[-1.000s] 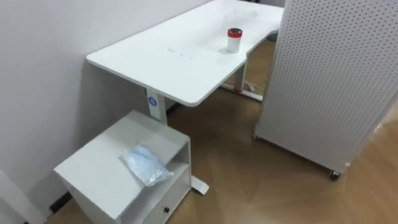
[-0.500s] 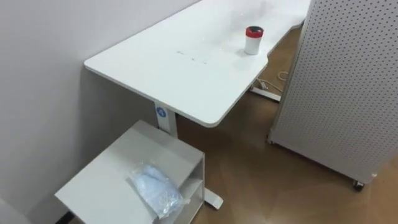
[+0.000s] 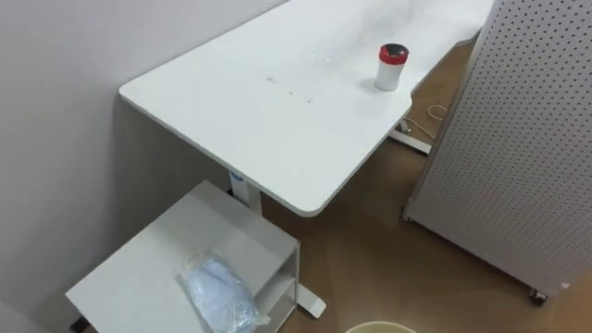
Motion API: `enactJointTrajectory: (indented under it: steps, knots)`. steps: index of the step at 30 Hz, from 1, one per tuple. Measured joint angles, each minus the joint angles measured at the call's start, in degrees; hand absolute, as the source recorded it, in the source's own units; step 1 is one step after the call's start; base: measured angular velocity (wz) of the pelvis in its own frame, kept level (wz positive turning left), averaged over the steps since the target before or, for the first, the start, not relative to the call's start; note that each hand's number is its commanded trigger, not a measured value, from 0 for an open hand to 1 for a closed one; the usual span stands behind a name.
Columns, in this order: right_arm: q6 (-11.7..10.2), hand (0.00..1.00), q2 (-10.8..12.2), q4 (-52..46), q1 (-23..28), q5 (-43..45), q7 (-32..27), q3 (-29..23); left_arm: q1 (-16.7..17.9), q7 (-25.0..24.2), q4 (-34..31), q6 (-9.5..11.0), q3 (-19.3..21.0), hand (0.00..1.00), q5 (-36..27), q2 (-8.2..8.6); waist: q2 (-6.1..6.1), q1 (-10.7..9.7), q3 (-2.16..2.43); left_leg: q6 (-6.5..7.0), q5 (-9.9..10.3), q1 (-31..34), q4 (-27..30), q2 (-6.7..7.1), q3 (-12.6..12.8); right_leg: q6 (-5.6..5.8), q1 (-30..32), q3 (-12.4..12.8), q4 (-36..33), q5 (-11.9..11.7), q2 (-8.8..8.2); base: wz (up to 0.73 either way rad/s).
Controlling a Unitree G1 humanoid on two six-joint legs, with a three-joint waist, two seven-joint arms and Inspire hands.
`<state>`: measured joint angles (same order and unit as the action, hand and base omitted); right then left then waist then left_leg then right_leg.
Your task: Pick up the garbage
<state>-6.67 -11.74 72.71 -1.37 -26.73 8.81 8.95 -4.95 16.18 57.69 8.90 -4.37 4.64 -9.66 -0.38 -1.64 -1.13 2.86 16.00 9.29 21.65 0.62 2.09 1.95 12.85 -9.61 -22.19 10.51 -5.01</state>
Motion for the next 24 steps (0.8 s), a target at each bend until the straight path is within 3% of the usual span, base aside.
enactJointTrajectory:
  steps: [1,3,5,10,13,20,24]
  knots:
    - [-0.07,1.0,-0.03,0.4,-0.41,0.0,0.18,0.41,-0.8,0.4,0.01,0.19,-0.41,0.0,-0.01,0.0,-0.04,-0.06,-0.13,-0.01,-0.01,0.03,-0.08,-0.04,0.01,-0.07,-0.04,0.06,0.31,-0.05,0.08,-0.05]
    - [-0.19,1.0,0.01,1.12,-1.97,0.04,0.14,1.44,-3.4,2.27,-0.11,1.84,-1.58,0.0,0.0,0.02,-0.02,-0.29,-0.85,-0.01,-0.01,0.17,-0.22,-0.27,0.2,-0.21,-0.12,0.06,0.86,-0.14,0.17,-0.05]
    - [-0.22,1.0,0.01,1.12,-2.56,0.08,0.06,2.48,-4.47,3.88,-0.57,2.87,-2.07,0.0,0.05,-0.02,-0.02,-1.04,-0.86,0.0,-0.02,0.43,-1.08,-0.27,0.35,-0.21,0.28,0.08,1.33,-0.33,0.22,-0.02]
    - [-0.14,1.0,0.2,1.73,-5.1,0.04,0.09,4.59,-8.63,5.91,-0.25,3.3,-2.87,0.0,-0.06,-0.07,0.14,-1.43,-0.9,0.02,-0.08,3.18,0.04,-0.59,0.52,-0.37,2.71,0.16,1.56,-0.78,0.47,-0.02]
    - [-0.17,1.0,0.32,4.08,-8.13,0.02,0.2,6.86,-9.56,6.15,-0.15,3.88,-4.71,0.0,-0.02,-0.16,0.59,-2.18,-1.19,0.01,-0.08,3.77,0.77,-0.75,0.34,-0.41,3.02,0.01,1.54,-0.81,0.56,0.02]
    - [-0.01,1.0,0.7,5.03,-12.15,0.28,0.13,10.14,-15.77,6.16,3.99,4.2,-5.49,0.0,-0.05,0.0,2.24,-3.59,-2.73,0.01,-0.08,8.23,2.18,-0.74,0.33,-0.41,7.59,-0.64,-0.65,-0.8,0.02,0.03]
    - [0.02,1.0,1.07,4.95,-14.37,-0.02,-0.08,12.37,-18.92,7.64,5.69,4.21,-6.25,0.0,-0.04,-0.11,2.3,-4.36,-3.14,0.01,-0.08,12.04,4.19,-0.76,0.48,-0.43,11.27,-0.57,-2.37,-0.79,-0.19,0.0]
